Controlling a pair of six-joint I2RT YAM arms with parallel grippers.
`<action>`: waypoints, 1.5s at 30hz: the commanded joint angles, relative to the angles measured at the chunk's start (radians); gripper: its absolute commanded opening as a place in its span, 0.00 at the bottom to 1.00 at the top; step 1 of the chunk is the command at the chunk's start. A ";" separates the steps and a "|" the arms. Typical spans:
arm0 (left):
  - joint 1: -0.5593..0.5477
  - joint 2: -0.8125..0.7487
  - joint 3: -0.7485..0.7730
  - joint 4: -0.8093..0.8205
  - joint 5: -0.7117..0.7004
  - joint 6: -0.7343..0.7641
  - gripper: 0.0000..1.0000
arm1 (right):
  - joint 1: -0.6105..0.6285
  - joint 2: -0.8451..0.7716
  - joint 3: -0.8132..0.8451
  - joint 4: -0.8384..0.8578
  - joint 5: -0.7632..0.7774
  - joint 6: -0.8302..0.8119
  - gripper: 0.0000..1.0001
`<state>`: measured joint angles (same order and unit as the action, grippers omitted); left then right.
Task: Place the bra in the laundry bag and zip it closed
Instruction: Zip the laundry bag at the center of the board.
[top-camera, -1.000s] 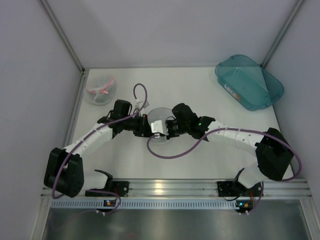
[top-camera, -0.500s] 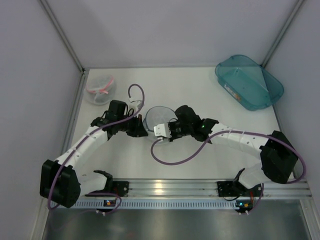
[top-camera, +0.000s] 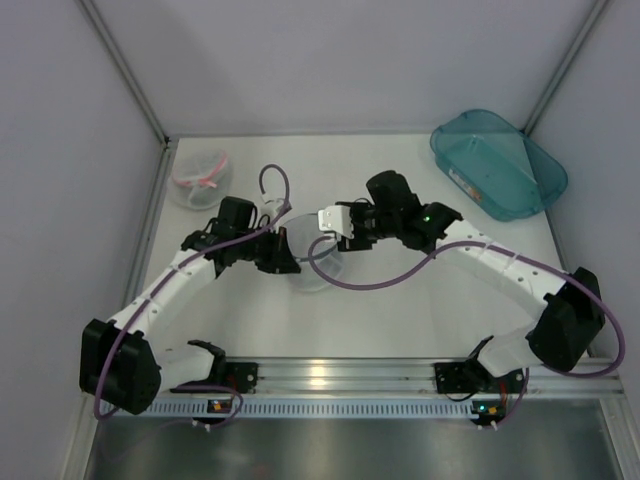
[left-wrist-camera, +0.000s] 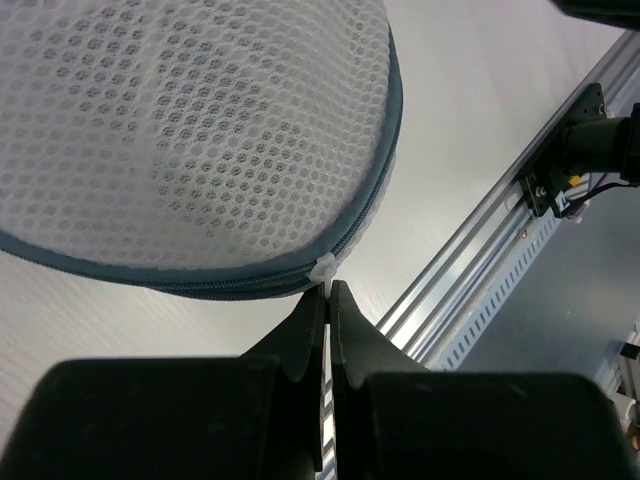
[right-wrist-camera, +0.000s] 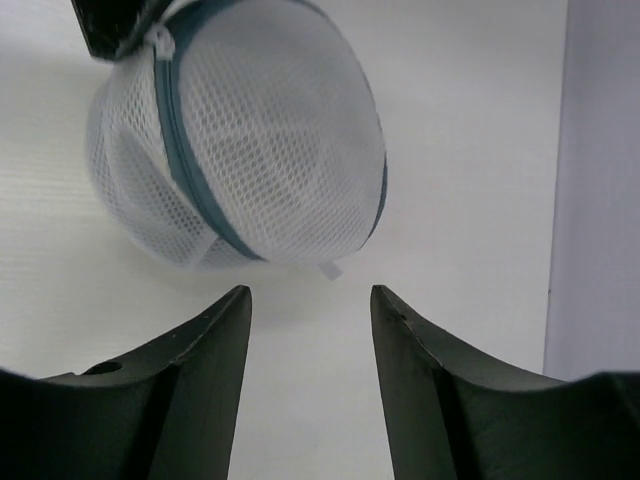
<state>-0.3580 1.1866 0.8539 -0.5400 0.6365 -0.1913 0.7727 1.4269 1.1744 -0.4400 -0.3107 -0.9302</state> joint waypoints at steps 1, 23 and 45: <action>-0.027 -0.018 0.027 0.024 0.046 -0.034 0.00 | 0.020 -0.030 0.135 -0.124 -0.165 0.004 0.51; -0.036 -0.024 -0.016 0.055 0.143 -0.027 0.00 | 0.169 0.112 0.041 0.090 -0.173 0.059 0.47; 0.001 -0.041 -0.029 0.037 0.002 -0.028 0.00 | 0.106 -0.114 -0.226 0.118 -0.120 -0.174 0.00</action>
<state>-0.3733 1.1458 0.8150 -0.5251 0.6781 -0.2184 0.9054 1.3731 0.9733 -0.3214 -0.4141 -1.0027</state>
